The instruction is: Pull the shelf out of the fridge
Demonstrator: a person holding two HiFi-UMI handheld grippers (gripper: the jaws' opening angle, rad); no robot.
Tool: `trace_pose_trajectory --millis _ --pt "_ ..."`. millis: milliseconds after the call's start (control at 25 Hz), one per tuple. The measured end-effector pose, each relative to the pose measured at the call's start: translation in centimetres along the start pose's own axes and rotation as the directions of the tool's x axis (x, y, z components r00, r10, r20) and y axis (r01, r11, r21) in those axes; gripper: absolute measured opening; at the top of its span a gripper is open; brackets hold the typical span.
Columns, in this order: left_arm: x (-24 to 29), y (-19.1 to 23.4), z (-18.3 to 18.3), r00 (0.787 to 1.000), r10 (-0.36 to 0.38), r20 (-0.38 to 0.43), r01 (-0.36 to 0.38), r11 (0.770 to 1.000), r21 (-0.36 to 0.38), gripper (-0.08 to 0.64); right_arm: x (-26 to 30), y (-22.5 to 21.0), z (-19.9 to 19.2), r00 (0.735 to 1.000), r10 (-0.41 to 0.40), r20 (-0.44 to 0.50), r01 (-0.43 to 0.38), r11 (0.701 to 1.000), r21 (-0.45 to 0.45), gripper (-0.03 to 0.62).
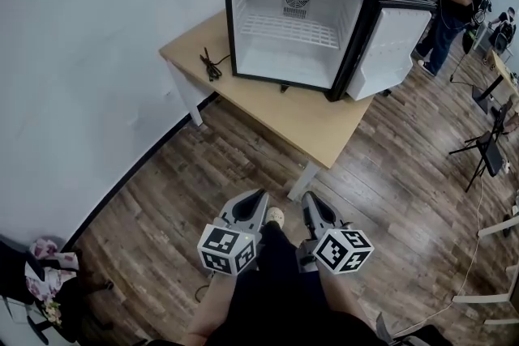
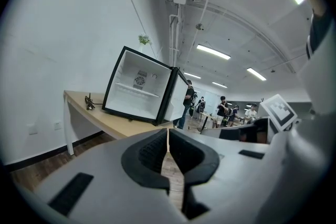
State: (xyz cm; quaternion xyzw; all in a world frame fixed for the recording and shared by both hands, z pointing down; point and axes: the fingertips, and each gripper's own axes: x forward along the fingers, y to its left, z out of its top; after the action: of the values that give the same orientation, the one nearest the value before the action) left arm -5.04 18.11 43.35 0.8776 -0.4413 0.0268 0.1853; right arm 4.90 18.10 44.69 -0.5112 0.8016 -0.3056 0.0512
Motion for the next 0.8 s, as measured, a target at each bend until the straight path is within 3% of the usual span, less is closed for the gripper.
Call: trace_pose_trajectory --millis 800 --pt "13.4 6.2 5.9 1.0 -0.018 -0.004 0.018 1.0 0.006 0.011 11.5 -5.4 7.9 1.0 0.006 0.0 -0.006 1.0 0.014 -0.008"
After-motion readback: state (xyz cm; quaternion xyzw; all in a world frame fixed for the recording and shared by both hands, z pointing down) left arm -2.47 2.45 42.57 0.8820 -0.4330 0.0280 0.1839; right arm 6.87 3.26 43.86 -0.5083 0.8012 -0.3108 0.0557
